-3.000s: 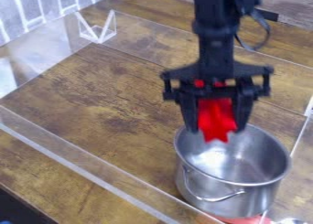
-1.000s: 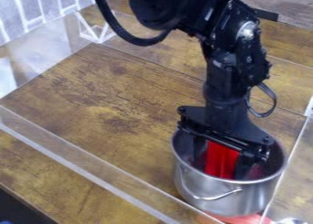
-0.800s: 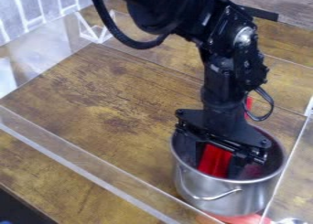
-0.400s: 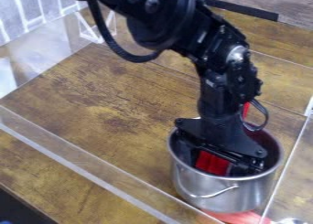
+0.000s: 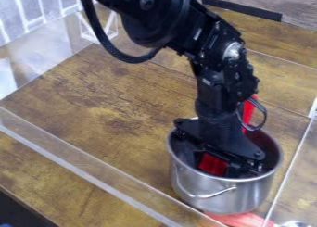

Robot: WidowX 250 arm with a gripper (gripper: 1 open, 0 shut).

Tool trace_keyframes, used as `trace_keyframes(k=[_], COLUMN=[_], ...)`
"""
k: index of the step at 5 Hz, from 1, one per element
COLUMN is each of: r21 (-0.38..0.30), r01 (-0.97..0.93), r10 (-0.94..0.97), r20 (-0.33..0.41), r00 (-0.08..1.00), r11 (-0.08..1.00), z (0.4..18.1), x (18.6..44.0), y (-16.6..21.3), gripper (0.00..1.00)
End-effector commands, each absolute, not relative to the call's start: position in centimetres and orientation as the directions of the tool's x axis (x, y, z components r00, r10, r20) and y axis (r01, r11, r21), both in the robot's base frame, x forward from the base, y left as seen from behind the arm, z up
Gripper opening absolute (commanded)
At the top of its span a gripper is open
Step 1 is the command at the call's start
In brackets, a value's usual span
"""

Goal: Put the red object in the silver pot

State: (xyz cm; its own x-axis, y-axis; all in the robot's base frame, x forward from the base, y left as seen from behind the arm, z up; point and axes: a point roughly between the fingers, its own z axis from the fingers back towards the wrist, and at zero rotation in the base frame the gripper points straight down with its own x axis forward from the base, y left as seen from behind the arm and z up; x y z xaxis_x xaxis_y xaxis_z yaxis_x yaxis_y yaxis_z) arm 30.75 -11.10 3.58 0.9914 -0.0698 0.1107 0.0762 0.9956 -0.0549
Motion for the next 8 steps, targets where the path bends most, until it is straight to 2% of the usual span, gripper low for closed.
trace_keyframes(k=[1, 2, 4, 7, 8], r21=[-0.076, -0.088, -0.104, -0.13, -0.133], r01=[0.097, 0.136, 0.038, 0.077, 0.062], r10=[-0.088, -0.128, -0.031, -0.07, -0.056], r20=[0.119, 0.091, 0.068, 0.051, 0.047], r00=[0.989, 0.988, 0.997, 0.996, 0.997], r11=[0.992, 0.987, 0.994, 0.989, 0.989], z=[5.1, 5.5, 6.9, 6.9, 6.9], x=[31.4, 31.4, 31.5, 31.3, 31.1], y=[-10.2, -10.0, -10.9, -9.4, -9.5], gripper=[1.0, 1.0, 1.0, 1.0, 0.0])
